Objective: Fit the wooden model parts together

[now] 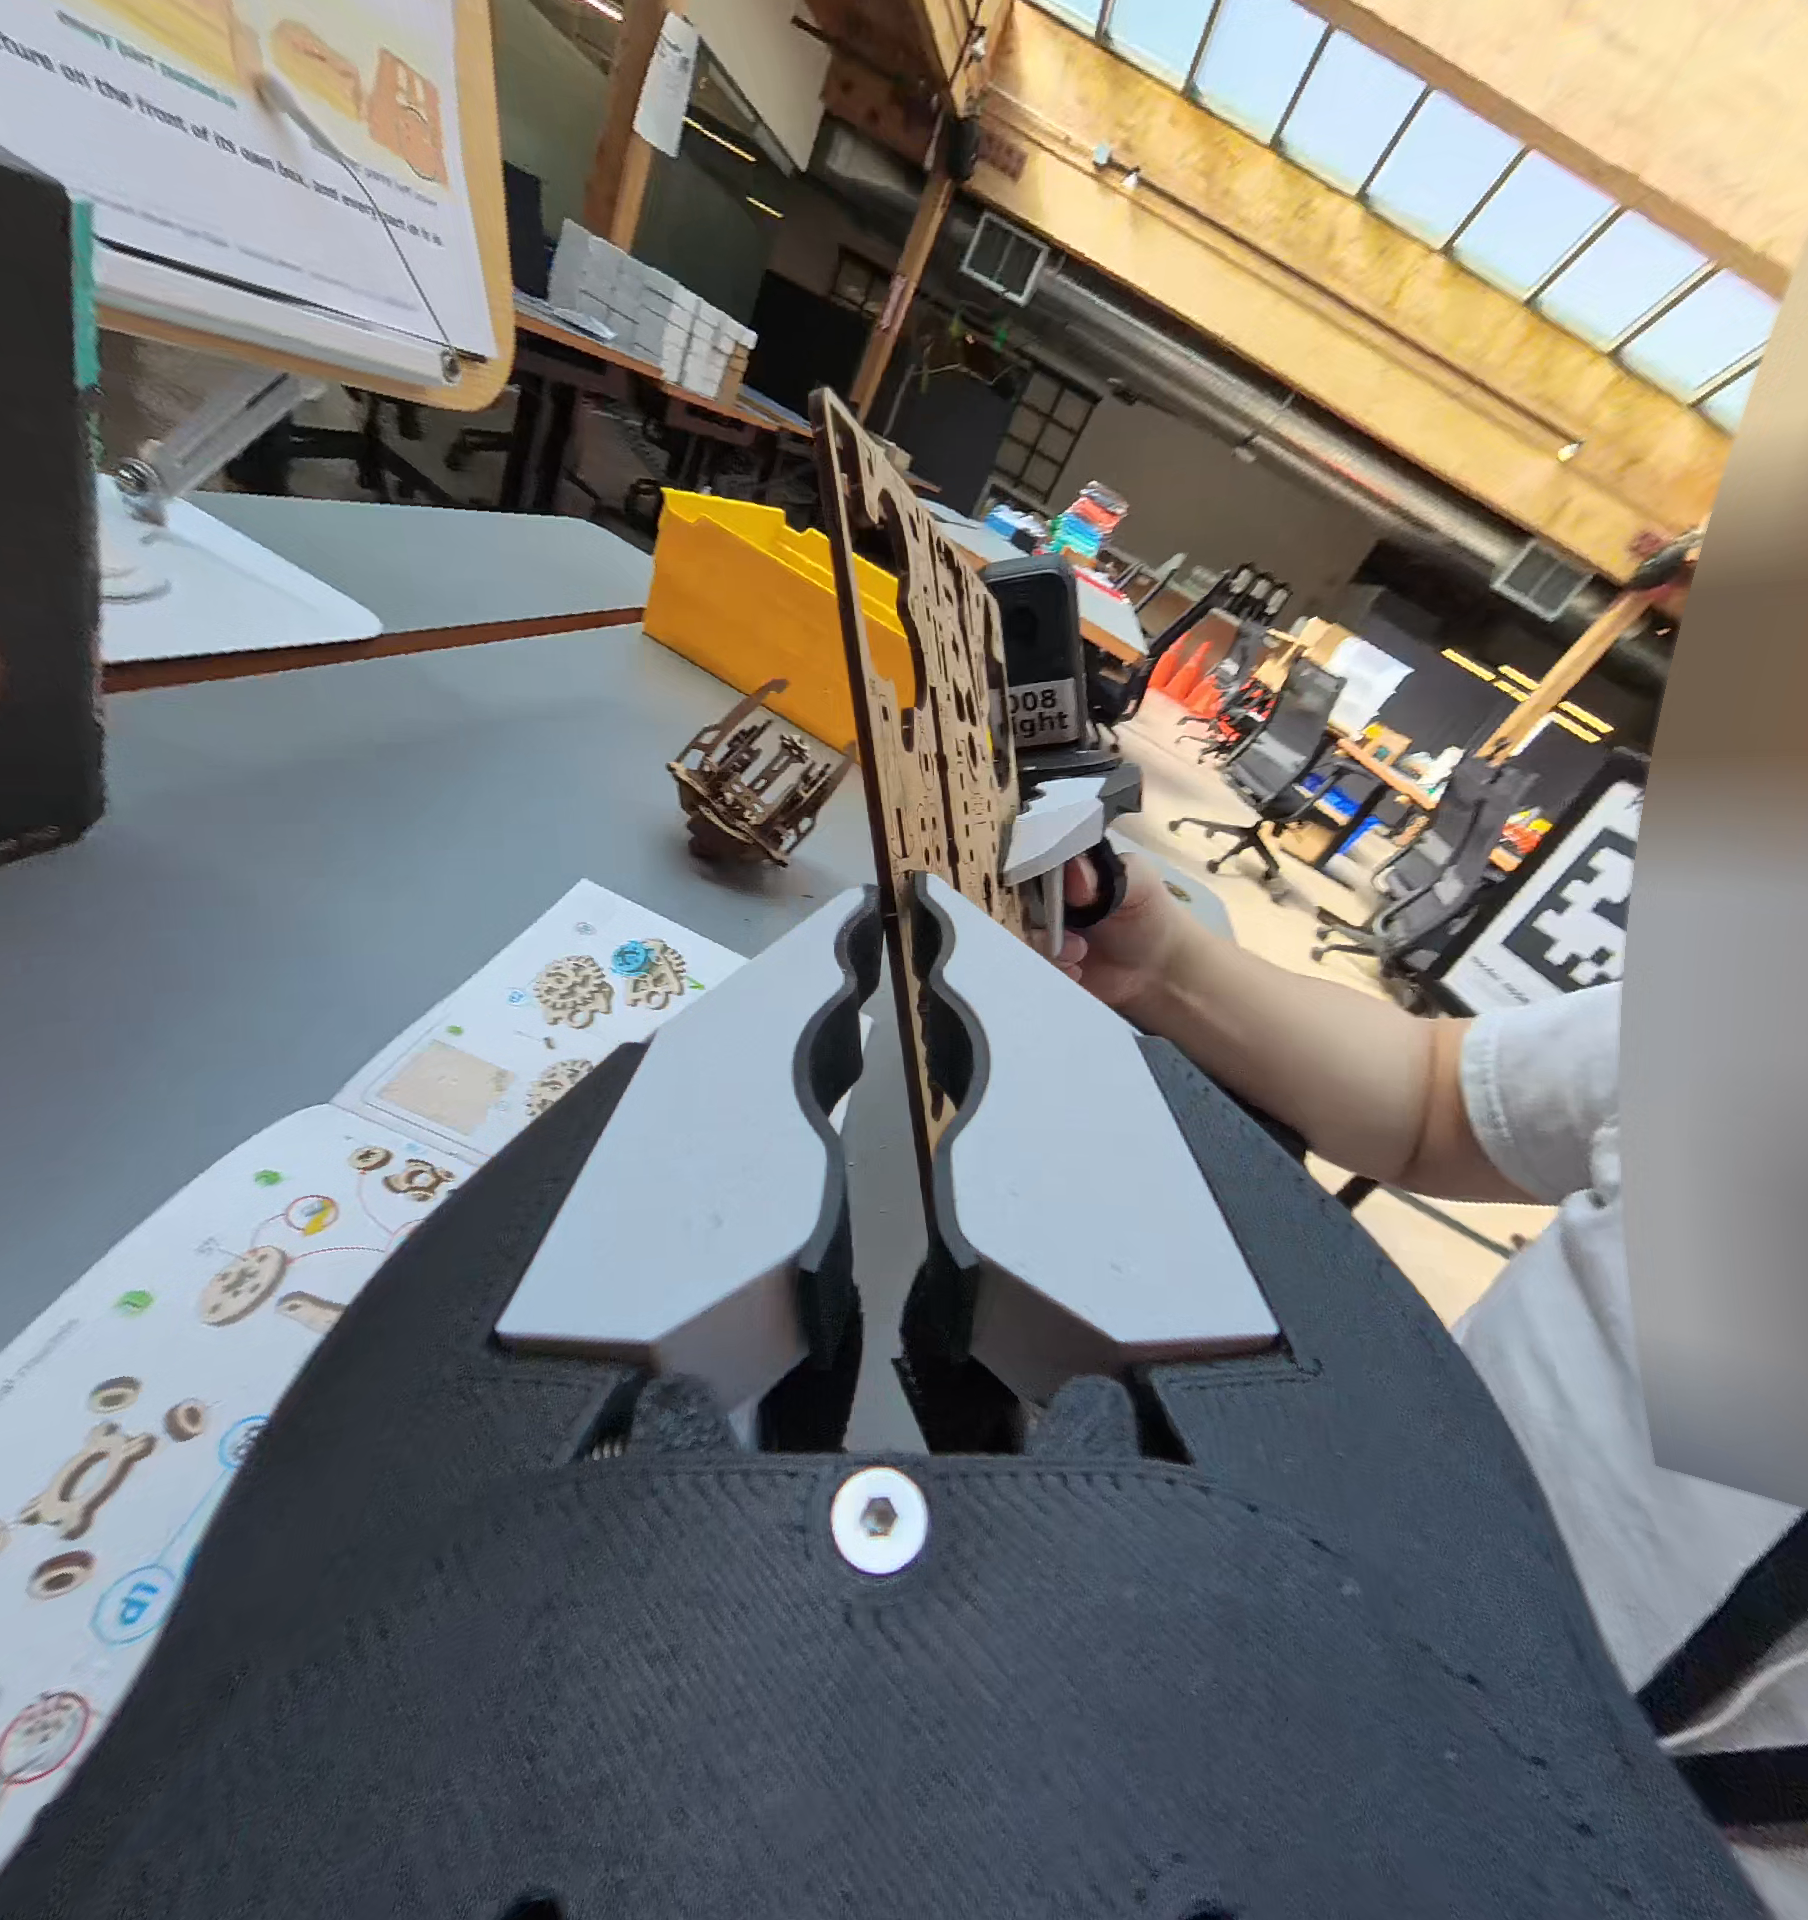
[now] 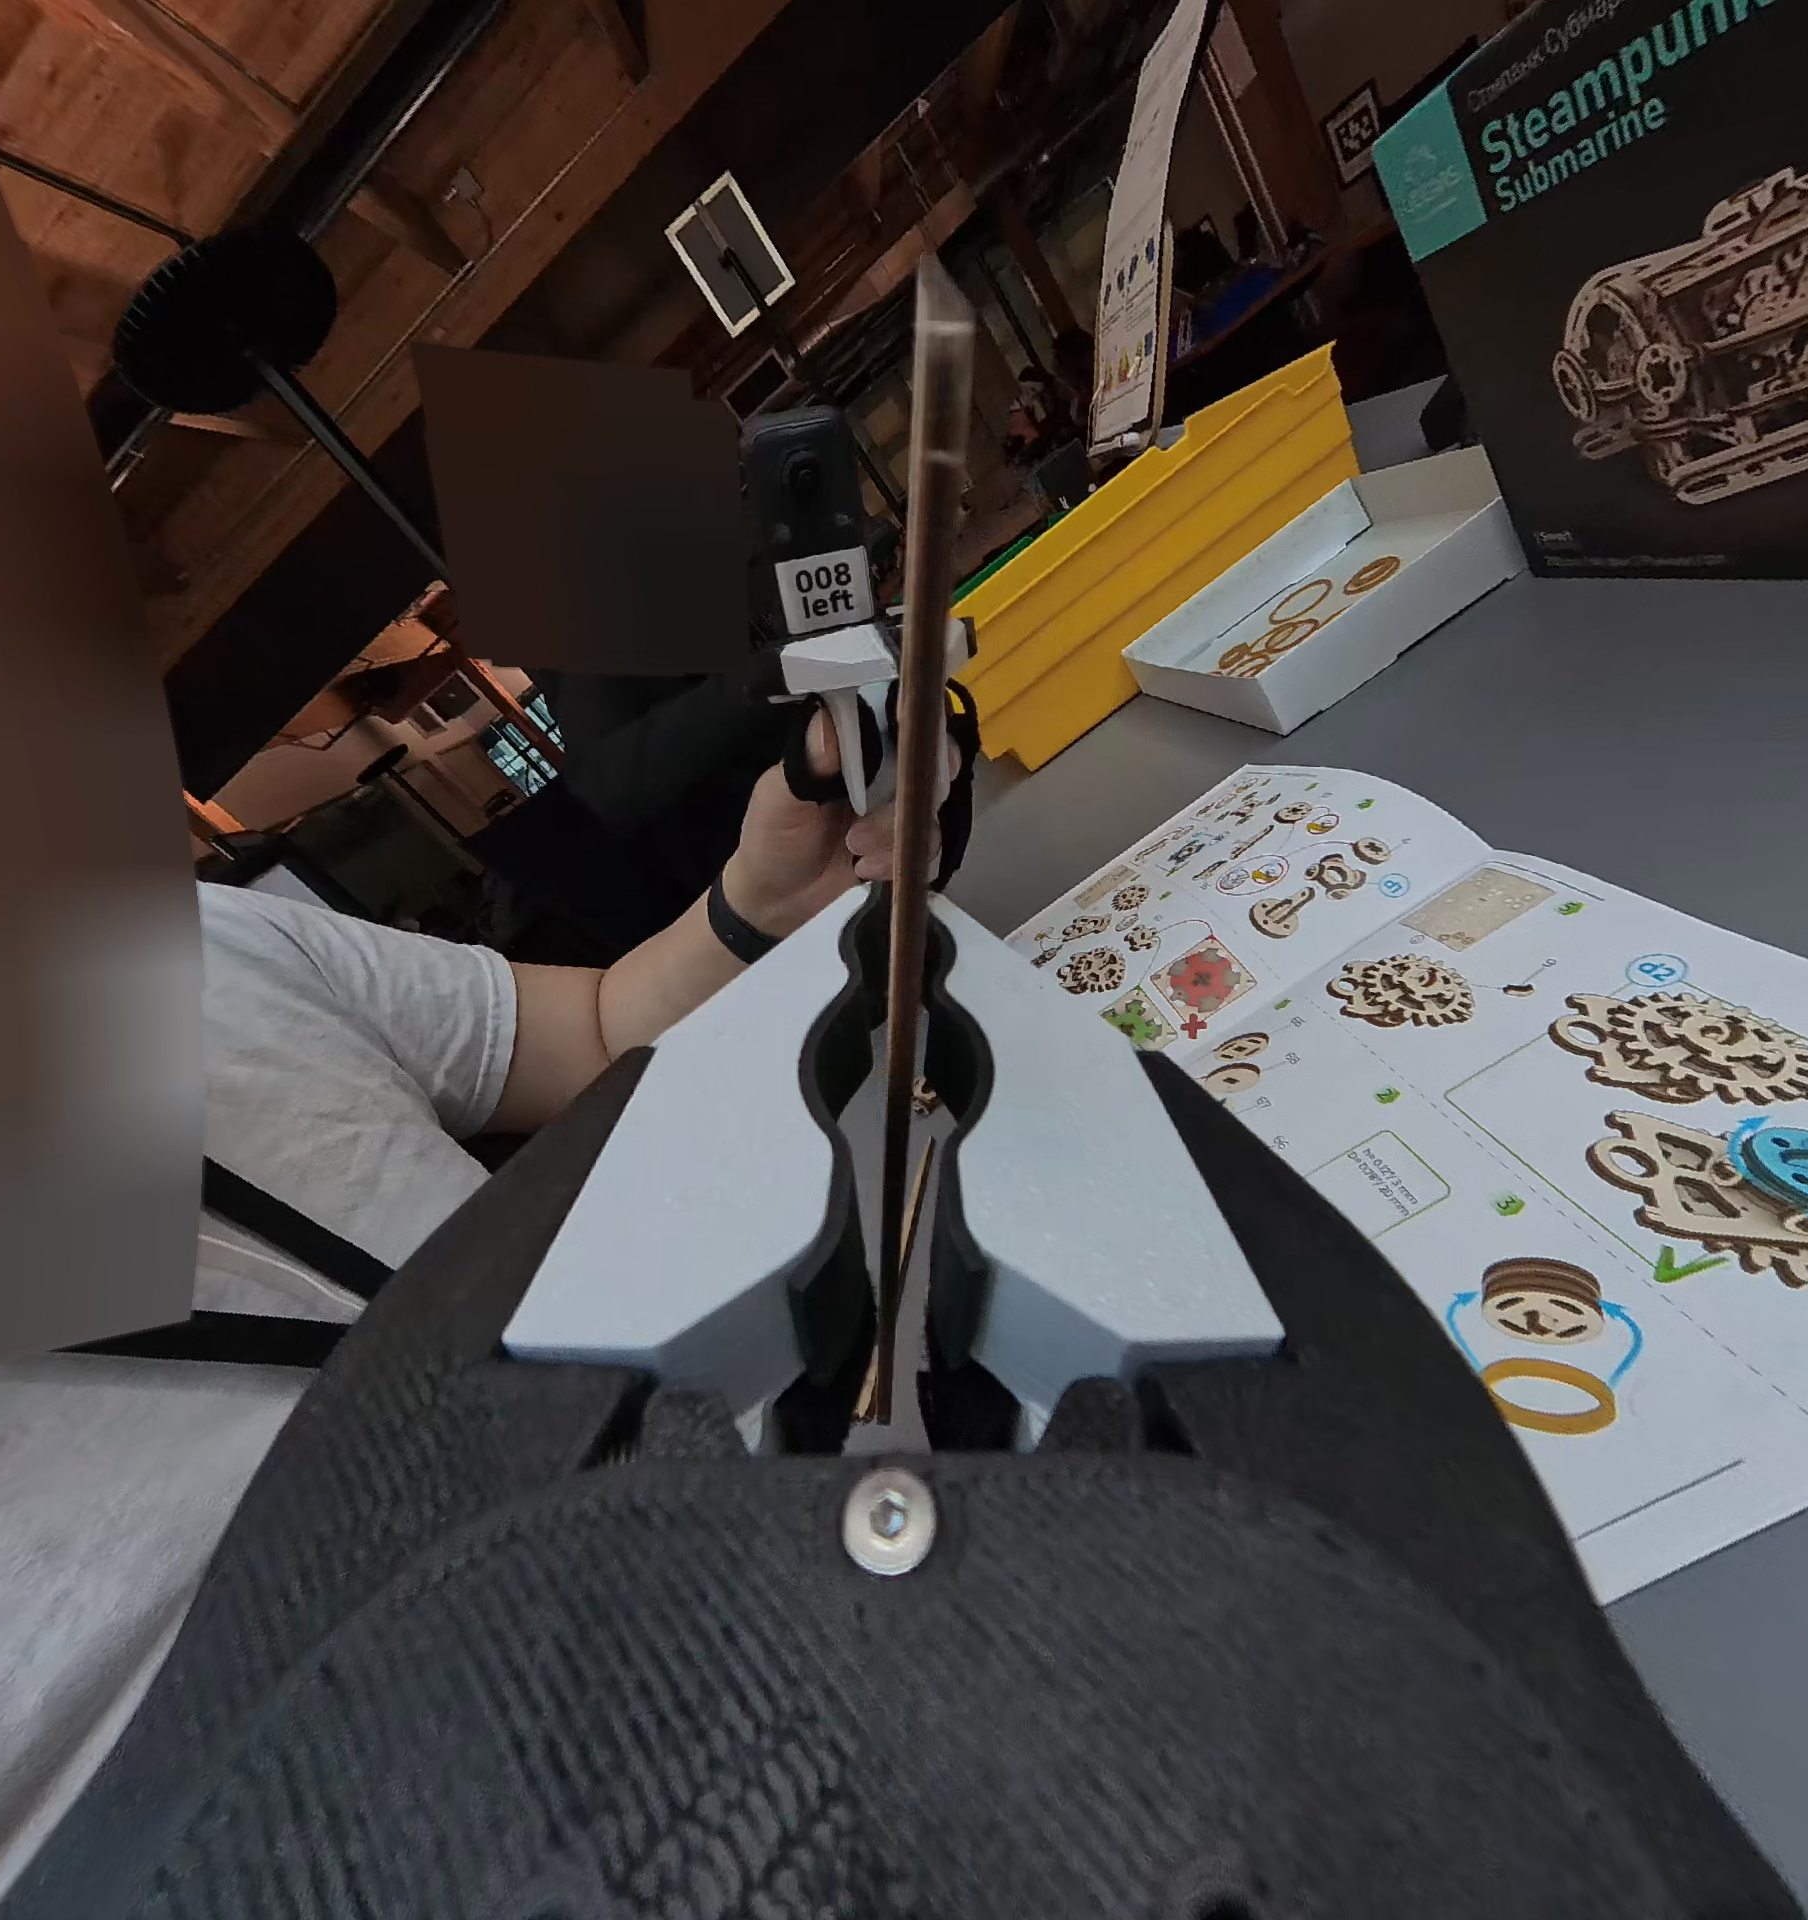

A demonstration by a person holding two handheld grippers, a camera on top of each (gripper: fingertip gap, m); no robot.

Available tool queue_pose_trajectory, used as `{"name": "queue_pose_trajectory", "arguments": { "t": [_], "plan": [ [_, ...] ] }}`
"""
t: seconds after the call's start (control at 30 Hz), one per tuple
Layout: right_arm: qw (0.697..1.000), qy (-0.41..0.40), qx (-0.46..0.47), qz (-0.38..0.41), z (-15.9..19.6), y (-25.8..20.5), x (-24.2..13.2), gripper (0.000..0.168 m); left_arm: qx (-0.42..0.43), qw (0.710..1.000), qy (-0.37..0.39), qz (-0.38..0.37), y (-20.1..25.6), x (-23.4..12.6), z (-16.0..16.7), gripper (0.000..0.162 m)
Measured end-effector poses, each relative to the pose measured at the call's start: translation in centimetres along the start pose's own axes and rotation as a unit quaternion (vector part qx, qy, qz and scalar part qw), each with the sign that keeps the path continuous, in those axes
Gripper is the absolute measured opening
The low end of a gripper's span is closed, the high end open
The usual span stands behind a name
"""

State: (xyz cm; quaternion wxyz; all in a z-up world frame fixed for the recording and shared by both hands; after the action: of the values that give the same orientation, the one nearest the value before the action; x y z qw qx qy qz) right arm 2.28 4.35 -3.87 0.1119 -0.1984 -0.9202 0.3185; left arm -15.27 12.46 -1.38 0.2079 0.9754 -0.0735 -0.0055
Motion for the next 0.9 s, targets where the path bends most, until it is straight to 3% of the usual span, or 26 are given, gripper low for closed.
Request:
{"name": "queue_pose_trajectory", "arguments": {
  "t": [0.23, 0.37, 0.63, 0.7, 0.77, 0.9],
  "plan": [
    [1.000, 0.019, 0.000, -0.019, -0.2, -0.3, 0.0, 0.001, -0.108, 0.987, 0.061, 0.102, -0.3, -0.3, -0.2, 0.000],
    [0.999, 0.045, 0.008, -0.016, -0.8, 0.0, -0.6, 0.000, -0.129, 0.982, 0.080, 0.116, -0.7, -0.8, -0.5, 0.008],
    [0.994, 0.103, 0.012, -0.028, -1.4, 0.2, -0.8, 0.000, -0.112, 0.989, -0.010, 0.096, -0.5, 0.4, 1.1, 0.024],
    [0.994, 0.103, 0.010, -0.027, -1.3, 0.2, -0.6, 0.000, -0.112, 0.987, -0.023, 0.117, 0.0, 0.6, 1.3, 0.002],
    [0.995, 0.093, -0.001, -0.019, -1.4, 0.2, -0.5, 0.001, -0.093, 0.990, -0.036, 0.104, 0.0, 0.5, 1.3, 0.000],
    [0.990, 0.061, -0.088, 0.093, -2.7, 0.4, -1.9, 0.035, -0.055, 0.989, -0.100, 0.099, 0.7, -0.4, 0.9, 0.000]
  ]
}}
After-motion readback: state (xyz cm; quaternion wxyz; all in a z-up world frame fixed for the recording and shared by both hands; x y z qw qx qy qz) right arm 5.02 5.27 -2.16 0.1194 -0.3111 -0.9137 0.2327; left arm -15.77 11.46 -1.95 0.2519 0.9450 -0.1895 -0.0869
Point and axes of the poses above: each gripper's, where its closed fingertips meet, x out along the fingers, z out of its underside, y = z × x across the jaws, the point moved 6 cm from there along -x, back along the fingers, and after that the axes turned 3 degrees about x, right-handed, at the moved point
